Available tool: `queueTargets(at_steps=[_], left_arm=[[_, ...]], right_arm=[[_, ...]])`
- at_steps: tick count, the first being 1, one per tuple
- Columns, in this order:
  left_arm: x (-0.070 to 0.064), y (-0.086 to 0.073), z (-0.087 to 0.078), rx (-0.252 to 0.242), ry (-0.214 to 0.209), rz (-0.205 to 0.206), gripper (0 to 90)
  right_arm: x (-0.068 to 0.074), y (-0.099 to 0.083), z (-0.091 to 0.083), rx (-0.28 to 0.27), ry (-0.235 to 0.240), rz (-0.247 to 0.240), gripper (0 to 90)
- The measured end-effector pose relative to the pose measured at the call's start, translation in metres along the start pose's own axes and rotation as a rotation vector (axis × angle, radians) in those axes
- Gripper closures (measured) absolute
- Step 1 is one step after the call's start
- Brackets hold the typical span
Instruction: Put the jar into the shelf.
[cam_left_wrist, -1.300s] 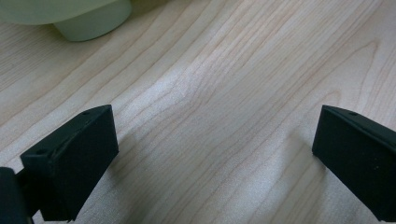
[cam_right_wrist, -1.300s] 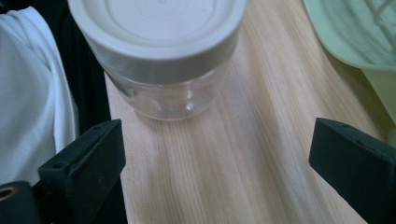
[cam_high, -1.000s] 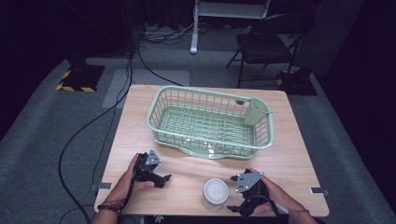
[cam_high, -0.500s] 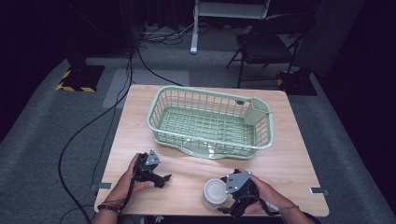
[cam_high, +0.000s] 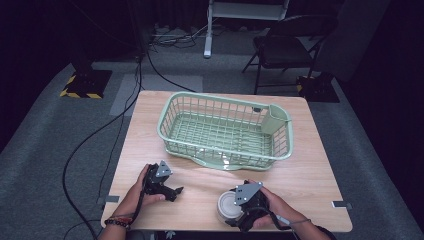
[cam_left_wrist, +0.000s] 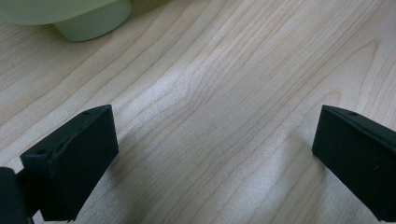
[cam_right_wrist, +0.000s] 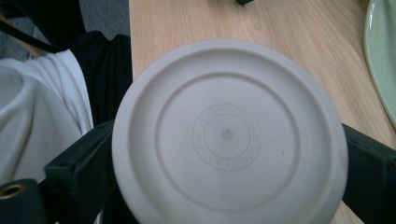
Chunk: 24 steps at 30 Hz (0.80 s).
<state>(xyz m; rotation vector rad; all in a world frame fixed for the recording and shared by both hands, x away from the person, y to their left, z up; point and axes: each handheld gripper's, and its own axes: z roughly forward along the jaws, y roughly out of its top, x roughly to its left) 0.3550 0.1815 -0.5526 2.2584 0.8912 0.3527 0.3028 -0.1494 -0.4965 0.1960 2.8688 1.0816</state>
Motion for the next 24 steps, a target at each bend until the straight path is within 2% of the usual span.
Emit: queueTargets(at_steps=[4,8,10,17,22,24], left_arm=[[0.0000,0.0000,0.0000,0.000,0.000,0.000,0.0],[0.0000,0.0000,0.0000,0.000,0.000,0.000,0.0],[0.0000,0.0000,0.0000,0.000,0.000,0.000,0.0],[0.0000,0.0000,-0.0001,0.001,0.000,-0.001,0.0],[0.0000,0.0000,0.0000,0.000,0.000,0.000,0.0],[0.0000,0.0000,0.0000,0.000,0.000,0.000,0.0]], right_arm=[[-0.0005,-0.0002,0.0052,0.002,-0.009,0.021,9.4],[-0.0004,-0.0006,0.0060,-0.002,-0.011,0.020,9.7],[-0.0009,-0.0009,0.0064,-0.009,-0.028,0.036,9.8],[-0.0006,-0.0018,0.0050,-0.008,-0.038,0.037,10.0],[-0.0036,-0.0034,0.0012,-0.011,-0.036,0.063,10.0],[-0.0054,-0.0034,-0.0025,-0.020,-0.049,0.071,10.0]])
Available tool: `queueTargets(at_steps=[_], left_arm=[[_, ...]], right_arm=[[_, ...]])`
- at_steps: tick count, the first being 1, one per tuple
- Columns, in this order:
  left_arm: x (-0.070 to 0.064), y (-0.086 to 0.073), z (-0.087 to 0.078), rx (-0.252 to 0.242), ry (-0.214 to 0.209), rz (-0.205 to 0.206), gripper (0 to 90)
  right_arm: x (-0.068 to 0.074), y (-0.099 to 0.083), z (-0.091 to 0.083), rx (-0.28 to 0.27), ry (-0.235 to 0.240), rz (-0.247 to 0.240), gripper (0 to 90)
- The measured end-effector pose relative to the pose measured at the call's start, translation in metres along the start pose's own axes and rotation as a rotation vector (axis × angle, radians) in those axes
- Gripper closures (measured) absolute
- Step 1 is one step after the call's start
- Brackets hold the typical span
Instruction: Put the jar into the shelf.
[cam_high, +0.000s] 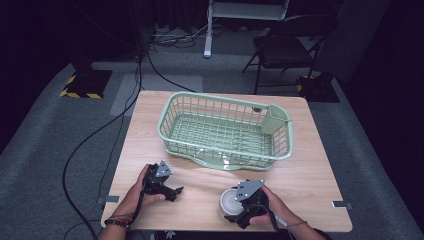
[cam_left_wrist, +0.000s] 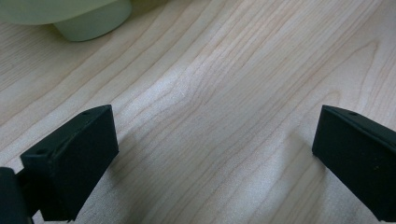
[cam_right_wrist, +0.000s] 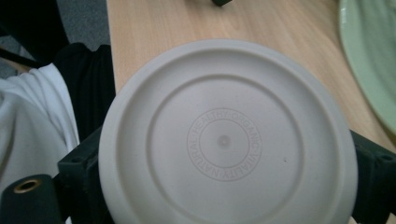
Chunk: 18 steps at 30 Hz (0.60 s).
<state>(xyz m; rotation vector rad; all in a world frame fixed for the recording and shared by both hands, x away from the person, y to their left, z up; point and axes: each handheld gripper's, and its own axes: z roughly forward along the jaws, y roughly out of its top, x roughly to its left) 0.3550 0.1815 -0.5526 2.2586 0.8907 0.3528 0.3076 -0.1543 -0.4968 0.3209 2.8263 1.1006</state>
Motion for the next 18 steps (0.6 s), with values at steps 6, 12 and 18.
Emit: queueTargets(at_steps=[6,12,18], left_arm=[[0.000,0.000,0.000,0.000,0.000,-0.001,0.0],[0.000,0.000,0.000,0.000,0.000,-0.001,0.0],[0.000,0.000,0.000,0.000,0.000,-0.001,0.0]], right_arm=[[-0.007,0.003,-0.017,-0.007,-0.045,0.012,10.0],[-0.013,0.012,-0.043,-0.026,-0.082,0.024,10.0],[-0.020,0.024,-0.071,-0.031,-0.119,0.047,10.0]])
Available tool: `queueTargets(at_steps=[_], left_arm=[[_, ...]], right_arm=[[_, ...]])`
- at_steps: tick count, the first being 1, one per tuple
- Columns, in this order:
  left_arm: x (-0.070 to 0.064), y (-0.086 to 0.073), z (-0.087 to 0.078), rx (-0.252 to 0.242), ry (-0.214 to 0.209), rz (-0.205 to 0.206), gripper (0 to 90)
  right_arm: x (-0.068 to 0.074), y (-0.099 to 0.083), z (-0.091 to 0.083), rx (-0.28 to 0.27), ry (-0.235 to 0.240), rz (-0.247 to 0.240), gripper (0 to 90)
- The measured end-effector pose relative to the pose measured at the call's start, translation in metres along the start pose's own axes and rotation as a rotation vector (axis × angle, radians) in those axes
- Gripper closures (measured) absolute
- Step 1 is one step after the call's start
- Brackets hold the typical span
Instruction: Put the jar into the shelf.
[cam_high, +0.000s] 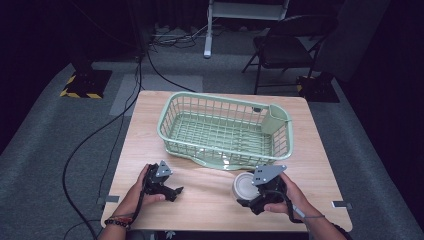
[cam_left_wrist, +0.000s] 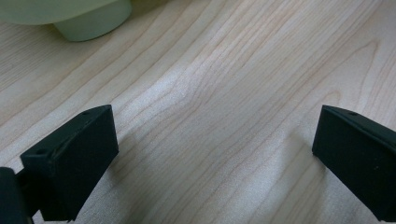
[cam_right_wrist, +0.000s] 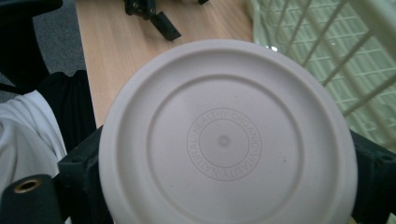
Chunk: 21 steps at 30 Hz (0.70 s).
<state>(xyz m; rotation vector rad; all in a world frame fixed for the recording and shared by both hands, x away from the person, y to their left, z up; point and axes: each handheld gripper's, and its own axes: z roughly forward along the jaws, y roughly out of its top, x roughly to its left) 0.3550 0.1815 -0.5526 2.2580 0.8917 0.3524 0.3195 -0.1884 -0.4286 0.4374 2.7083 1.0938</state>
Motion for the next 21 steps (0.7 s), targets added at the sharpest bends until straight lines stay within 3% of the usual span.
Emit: queueTargets(at_steps=[6,13,21], left_arm=[[0.000,0.000,0.000,0.000,0.000,0.001,0.0],[0.000,0.000,0.000,0.000,0.000,0.001,0.0],[0.000,0.000,0.000,0.000,0.000,0.001,0.0]], right_arm=[[-0.007,0.013,-0.023,0.003,-0.032,0.016,10.0],[-0.011,0.023,-0.041,0.014,-0.055,0.038,10.0],[-0.015,0.034,-0.055,0.010,-0.097,0.030,10.1]])
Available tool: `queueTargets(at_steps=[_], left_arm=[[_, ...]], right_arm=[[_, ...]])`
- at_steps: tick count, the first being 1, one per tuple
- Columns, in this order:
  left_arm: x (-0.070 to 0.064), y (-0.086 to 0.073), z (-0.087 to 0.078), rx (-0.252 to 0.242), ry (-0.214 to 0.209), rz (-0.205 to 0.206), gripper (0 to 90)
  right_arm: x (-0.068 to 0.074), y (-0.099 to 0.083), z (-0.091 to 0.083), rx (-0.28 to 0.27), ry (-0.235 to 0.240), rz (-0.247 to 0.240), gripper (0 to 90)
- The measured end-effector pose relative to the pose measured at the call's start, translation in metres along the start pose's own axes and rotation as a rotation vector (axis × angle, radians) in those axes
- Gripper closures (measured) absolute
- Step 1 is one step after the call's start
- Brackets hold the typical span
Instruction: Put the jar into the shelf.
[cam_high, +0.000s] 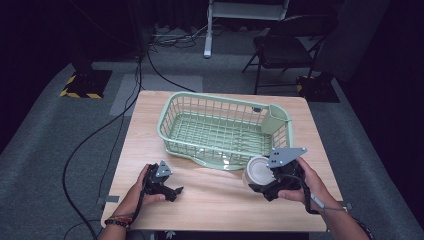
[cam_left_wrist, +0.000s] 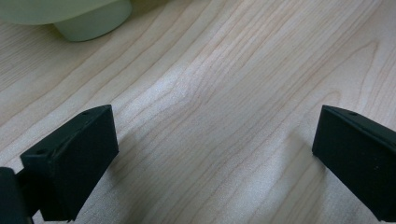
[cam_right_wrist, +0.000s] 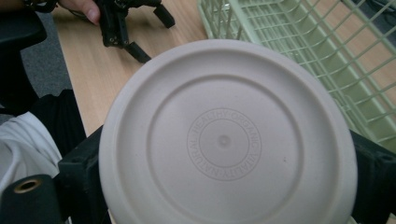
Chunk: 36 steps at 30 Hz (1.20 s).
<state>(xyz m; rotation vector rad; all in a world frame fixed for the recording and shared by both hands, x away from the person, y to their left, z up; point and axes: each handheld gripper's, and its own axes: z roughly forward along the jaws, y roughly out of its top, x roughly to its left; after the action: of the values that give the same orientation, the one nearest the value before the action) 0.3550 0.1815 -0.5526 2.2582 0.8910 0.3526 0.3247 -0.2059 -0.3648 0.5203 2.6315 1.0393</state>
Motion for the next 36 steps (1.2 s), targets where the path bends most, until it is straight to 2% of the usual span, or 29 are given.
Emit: queueTargets(at_steps=[6,20,28,36], left_arm=[[0.000,0.000,0.000,0.001,0.000,-0.001,0.0],[0.000,0.000,0.000,0.000,-0.001,0.001,0.0],[0.000,0.000,0.000,0.000,-0.001,0.001,0.0],[0.000,0.000,0.000,0.000,-0.001,0.001,0.0]], right_arm=[[-0.005,0.008,-0.007,-0.012,-0.018,-0.003,10.0],[-0.029,0.026,-0.017,-0.026,-0.105,0.015,10.1],[-0.048,0.029,-0.010,-0.022,-0.138,0.051,10.0],[-0.066,0.029,0.003,0.006,-0.159,0.070,10.0]])
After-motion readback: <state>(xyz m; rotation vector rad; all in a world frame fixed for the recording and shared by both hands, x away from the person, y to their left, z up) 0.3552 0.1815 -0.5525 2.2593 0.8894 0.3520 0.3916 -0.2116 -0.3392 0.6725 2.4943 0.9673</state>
